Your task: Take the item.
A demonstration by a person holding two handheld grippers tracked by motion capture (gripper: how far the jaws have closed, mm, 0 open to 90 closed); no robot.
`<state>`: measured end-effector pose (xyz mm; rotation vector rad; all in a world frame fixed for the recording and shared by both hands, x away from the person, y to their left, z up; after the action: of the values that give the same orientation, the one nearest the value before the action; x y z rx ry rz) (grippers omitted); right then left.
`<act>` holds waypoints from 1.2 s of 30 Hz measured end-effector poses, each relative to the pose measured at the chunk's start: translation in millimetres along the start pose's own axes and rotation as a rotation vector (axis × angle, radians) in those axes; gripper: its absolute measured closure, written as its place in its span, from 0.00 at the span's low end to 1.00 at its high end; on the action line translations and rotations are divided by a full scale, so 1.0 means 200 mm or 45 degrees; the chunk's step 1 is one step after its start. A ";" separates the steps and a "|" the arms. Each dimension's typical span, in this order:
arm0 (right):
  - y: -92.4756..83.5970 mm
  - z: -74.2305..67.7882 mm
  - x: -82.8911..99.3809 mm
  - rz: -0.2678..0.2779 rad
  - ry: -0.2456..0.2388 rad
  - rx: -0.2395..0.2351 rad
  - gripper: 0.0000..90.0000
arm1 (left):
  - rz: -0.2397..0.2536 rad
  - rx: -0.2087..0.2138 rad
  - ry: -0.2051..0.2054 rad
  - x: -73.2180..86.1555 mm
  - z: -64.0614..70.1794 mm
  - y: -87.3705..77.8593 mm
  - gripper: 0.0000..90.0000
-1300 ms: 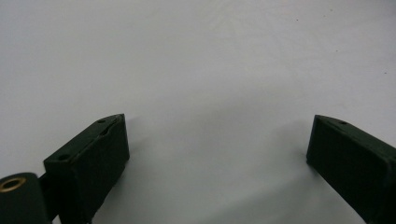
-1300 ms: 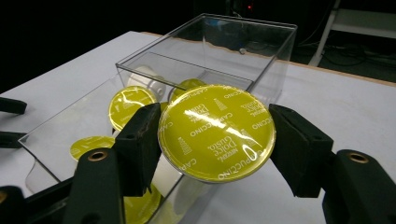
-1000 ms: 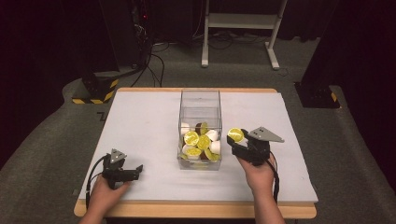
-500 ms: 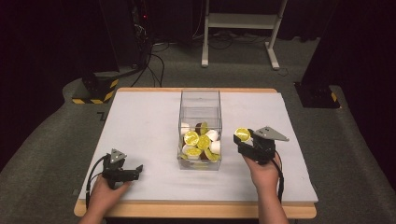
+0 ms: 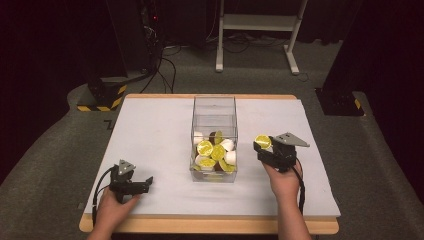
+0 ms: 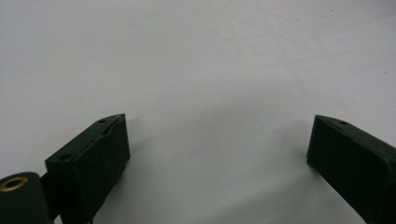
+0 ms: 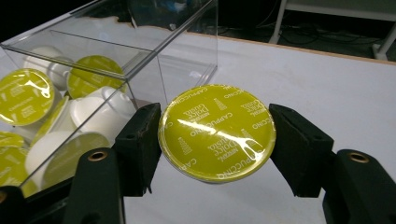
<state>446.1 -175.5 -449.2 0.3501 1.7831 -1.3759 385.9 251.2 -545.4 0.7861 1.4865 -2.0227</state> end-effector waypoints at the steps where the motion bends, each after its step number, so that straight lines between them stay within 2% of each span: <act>1: 0.00 0.00 0.00 0.000 0.000 0.000 0.42 | -0.002 0.000 0.002 0.00 0.00 0.00 0.07; 11: 0.09 0.04 0.00 -0.036 0.000 0.034 0.42 | 0.000 -0.001 -0.001 0.00 0.00 0.00 0.07; 16: 0.16 0.09 0.00 -0.065 0.022 0.052 0.42 | 0.000 -0.001 -0.002 0.00 0.00 0.00 0.07; 26: 0.25 0.15 0.00 -0.099 0.043 0.067 0.42 | -0.009 0.001 0.006 0.00 0.00 0.00 0.07; 29: 0.30 0.16 0.00 -0.120 0.032 0.077 0.42 | -0.011 0.005 0.008 0.00 -0.01 0.00 0.07; 36: 0.38 0.18 0.03 -0.180 0.047 0.098 0.42 | -0.011 0.004 0.008 0.00 -0.01 0.00 0.07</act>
<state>508.2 -182.2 -506.5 0.2962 1.8173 -1.5495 385.8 252.2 -545.4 0.7898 1.4925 -2.0312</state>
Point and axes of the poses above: each handheld gripper's, and its own axes: y roughly forward along the jaws, x roughly out of its underside, z roughly to its right, the point moved 5 cm from there along y, roughly forward along the jaws, and after that the axes turned 13 degrees about -z, right-handed, at the moved point
